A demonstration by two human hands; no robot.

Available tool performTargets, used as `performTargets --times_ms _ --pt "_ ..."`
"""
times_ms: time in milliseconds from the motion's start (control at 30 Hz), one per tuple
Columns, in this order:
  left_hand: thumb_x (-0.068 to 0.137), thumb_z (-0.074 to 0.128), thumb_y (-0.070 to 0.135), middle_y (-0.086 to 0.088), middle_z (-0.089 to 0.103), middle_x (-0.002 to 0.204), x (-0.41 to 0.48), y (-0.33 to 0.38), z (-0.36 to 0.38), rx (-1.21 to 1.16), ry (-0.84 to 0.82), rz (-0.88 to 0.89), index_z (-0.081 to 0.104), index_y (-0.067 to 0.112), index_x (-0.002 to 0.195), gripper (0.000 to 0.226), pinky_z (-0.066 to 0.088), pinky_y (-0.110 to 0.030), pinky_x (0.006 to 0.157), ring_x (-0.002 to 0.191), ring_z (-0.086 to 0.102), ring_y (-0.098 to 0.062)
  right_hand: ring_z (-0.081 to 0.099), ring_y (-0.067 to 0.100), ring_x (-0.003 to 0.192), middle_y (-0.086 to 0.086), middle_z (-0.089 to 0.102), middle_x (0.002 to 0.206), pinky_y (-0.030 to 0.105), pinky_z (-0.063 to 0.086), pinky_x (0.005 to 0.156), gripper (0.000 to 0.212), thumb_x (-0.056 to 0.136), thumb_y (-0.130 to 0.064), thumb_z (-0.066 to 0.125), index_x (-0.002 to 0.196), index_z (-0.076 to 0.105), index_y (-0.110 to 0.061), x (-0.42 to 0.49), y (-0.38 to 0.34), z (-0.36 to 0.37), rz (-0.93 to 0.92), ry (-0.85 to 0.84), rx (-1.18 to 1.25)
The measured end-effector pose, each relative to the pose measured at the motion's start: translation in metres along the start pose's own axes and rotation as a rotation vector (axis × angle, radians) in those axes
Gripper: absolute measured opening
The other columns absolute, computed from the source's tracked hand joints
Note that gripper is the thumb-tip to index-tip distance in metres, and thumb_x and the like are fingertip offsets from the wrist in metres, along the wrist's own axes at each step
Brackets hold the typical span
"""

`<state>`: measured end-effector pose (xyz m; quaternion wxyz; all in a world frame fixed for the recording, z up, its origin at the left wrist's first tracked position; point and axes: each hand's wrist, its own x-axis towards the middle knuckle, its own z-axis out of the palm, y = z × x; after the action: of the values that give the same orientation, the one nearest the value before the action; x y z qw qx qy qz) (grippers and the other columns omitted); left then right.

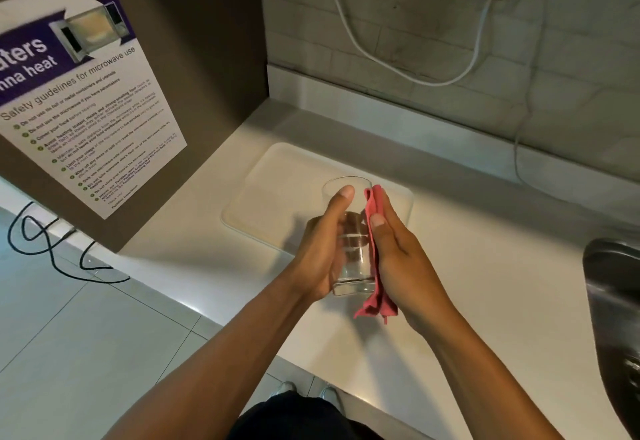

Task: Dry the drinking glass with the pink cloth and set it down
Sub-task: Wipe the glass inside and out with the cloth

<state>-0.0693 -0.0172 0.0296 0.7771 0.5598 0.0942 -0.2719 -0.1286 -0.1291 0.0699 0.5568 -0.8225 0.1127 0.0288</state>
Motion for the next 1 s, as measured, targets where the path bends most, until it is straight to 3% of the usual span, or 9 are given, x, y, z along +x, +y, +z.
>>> performTargets --times_ms 133,233,367,500,633,700,767,900,1000 --pt "0.090 0.060 0.076 -0.035 0.073 0.134 0.001 0.011 0.003 -0.065 0.033 -0.060 0.076 -0.001 0.130 0.088 0.053 -0.065 0.113 0.129 0.069 -0.052 0.026 -0.005 0.145 -0.034 0.022 0.158 0.018 0.023 0.115 0.051 0.101 -0.061 0.024 0.151 0.019 -0.058 -0.010 -0.006 0.005 -0.049 0.041 0.012" --pt "0.092 0.054 0.082 -0.023 0.084 0.117 0.005 0.017 -0.003 -0.162 0.050 -0.155 0.090 0.007 0.101 0.083 0.067 -0.049 0.090 0.106 0.083 -0.038 0.014 -0.011 0.146 -0.033 0.013 0.161 0.003 0.013 0.108 0.061 0.096 -0.062 0.021 0.155 0.017 -0.050 -0.023 -0.008 0.013 -0.100 0.040 -0.073" --pt "0.094 0.048 0.083 -0.015 0.088 0.100 0.010 0.011 -0.006 -0.300 -0.023 -0.239 0.092 0.015 0.082 0.082 0.071 -0.043 0.077 0.088 0.087 -0.030 -0.005 -0.013 0.146 -0.025 0.001 0.164 0.016 0.002 0.120 0.058 0.101 -0.056 0.017 0.156 0.003 -0.042 -0.035 -0.004 0.022 -0.212 0.039 -0.227" --pt "0.094 0.063 0.070 -0.018 0.086 0.089 0.010 0.003 -0.007 -0.515 -0.049 -0.306 0.090 0.004 0.081 0.072 0.070 -0.045 0.065 0.074 0.085 -0.033 0.011 -0.003 0.150 -0.023 0.007 0.166 0.021 0.018 0.120 0.063 0.102 -0.051 0.024 0.159 0.005 -0.037 -0.036 0.012 0.008 -0.381 -0.035 -0.235" --pt "0.107 0.048 0.053 -0.013 0.083 0.079 0.011 -0.001 -0.008 -0.637 -0.037 -0.309 0.086 0.003 0.075 0.071 0.068 -0.038 0.062 0.067 0.083 -0.029 0.013 0.012 0.153 -0.002 0.019 0.167 0.029 0.020 0.122 0.054 0.107 -0.031 0.038 0.157 0.028 -0.016 -0.017 0.022 -0.011 -0.695 -0.085 -0.548" --pt "0.103 0.056 0.049 -0.008 0.082 0.077 0.009 -0.006 -0.005 -0.642 -0.019 -0.344 0.087 0.007 0.075 0.060 0.066 -0.034 0.060 0.064 0.082 -0.027 0.019 0.018 0.152 0.004 0.028 0.162 0.028 0.021 0.122 0.052 0.105 -0.032 0.040 0.153 0.038 -0.012 -0.004 0.020 -0.016 -0.821 -0.068 -0.678" --pt "0.100 0.061 0.045 -0.010 0.083 0.079 0.009 -0.010 -0.003 -0.627 0.008 -0.350 0.088 0.006 0.077 0.052 0.067 -0.035 0.060 0.065 0.082 -0.029 0.030 0.019 0.148 0.004 0.038 0.158 0.028 0.027 0.119 0.054 0.104 -0.040 0.037 0.150 0.042 -0.013 0.004 0.017 -0.017 -0.807 -0.032 -0.705" --pt "0.103 0.055 0.054 -0.022 0.085 0.087 0.014 -0.007 0.001 -0.681 0.037 -0.350 0.088 0.001 0.076 0.068 0.068 -0.046 0.055 0.069 0.084 -0.036 0.037 0.009 0.140 -0.003 0.041 0.156 0.021 0.034 0.114 0.065 0.099 -0.059 0.033 0.153 0.038 -0.022 0.005 0.021 -0.003 -0.441 0.040 -0.421" --pt "0.106 0.046 0.055 -0.018 0.085 0.087 0.009 -0.006 0.002 -0.698 0.003 -0.387 0.089 0.001 0.081 0.073 0.068 -0.040 0.057 0.072 0.085 -0.033 0.028 0.016 0.147 0.004 0.037 0.158 0.026 0.025 0.120 0.060 0.104 -0.051 0.028 0.152 0.038 -0.018 -0.001 0.025 0.011 -0.538 0.130 -0.495"
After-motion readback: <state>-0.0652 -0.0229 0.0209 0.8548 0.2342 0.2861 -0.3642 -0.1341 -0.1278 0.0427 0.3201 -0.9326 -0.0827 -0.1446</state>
